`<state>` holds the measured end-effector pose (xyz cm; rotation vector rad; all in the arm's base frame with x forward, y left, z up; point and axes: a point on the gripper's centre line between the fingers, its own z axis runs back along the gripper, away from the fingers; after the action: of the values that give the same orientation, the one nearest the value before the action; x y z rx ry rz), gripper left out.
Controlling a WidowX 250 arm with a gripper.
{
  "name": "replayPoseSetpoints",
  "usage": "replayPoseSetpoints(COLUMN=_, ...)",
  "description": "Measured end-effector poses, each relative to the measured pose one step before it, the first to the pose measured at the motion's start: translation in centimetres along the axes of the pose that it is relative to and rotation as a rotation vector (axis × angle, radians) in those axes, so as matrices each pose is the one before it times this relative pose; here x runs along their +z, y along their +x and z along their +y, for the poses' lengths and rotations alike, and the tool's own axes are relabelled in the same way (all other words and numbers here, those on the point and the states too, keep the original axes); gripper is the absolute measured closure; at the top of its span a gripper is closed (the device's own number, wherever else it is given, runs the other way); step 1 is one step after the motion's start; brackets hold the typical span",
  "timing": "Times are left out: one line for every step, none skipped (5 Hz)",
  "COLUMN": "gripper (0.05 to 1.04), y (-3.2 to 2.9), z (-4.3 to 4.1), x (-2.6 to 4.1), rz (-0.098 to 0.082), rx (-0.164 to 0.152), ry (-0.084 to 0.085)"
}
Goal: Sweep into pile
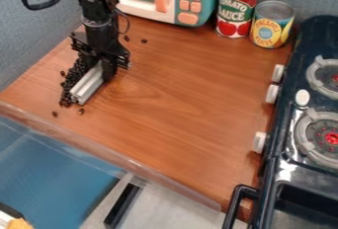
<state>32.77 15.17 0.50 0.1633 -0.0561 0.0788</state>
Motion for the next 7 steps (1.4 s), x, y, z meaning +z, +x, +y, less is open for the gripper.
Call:
replayPoseSetpoints(gripper=0.679, y=0.607, z=1.369, x=-0.274, rz=0.0033, rx=0.0481, ry=0.0107)
replayPoseSetpoints(gripper=0.692, y=-0.069, z=-0.07, x=-0.006, rz=0.0068, rx=0.0136, ry=-0.0086)
replayPoseSetpoints(gripper=0.695, y=-0.318, z=-0.465, x=0.255, rz=0.0117, rx=0.0205, ry=-0.0255)
replayPoseSetpoints(gripper=0.695, y=-1.044, z=-2.067, x=0.857, rz=0.0404, rx=0.0035, ry=-0.0641)
replayPoseSetpoints(gripper=0.695, y=0.087, z=-2.569, x=2.373, rz=-0.0265, rx=-0.0123, ry=-0.0565)
replayPoseSetpoints(gripper=0.695, y=-0.314, z=-2.38, x=2.144, rz=-0.0278, rx=-0.0075, ry=-0.0332)
replayPoseSetpoints(gripper=0.695, y=-0.627, z=-3.872, x=0.159, rz=0.0275, rx=-0.0247, ry=-0.0036)
